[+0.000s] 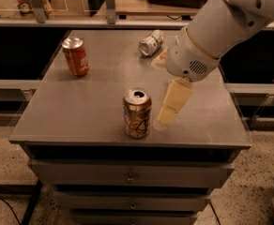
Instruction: Move orange can near coke can
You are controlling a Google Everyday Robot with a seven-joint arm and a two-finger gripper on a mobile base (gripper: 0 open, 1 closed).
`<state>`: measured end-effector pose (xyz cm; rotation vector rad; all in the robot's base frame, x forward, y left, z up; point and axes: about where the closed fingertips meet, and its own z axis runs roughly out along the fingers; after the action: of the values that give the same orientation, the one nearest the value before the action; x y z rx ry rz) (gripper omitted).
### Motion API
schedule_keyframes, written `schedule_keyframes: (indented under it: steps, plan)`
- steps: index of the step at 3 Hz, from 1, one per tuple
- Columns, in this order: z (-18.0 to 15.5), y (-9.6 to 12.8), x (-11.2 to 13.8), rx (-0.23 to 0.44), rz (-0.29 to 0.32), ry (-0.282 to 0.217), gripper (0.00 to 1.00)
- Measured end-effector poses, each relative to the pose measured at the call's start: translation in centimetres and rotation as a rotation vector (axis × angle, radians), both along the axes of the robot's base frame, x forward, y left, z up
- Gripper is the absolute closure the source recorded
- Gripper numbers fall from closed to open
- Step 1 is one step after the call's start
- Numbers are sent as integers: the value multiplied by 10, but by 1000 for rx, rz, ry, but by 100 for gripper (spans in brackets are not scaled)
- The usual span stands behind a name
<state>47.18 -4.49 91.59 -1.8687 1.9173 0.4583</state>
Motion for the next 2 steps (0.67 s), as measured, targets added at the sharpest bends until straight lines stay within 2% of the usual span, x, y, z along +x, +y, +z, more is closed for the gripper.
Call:
schedule_keyframes:
  steps: [1, 2]
  plan:
    - [-5, 22, -19, 32, 56, 25, 0]
    - [-14, 27, -17, 33, 57, 27, 0]
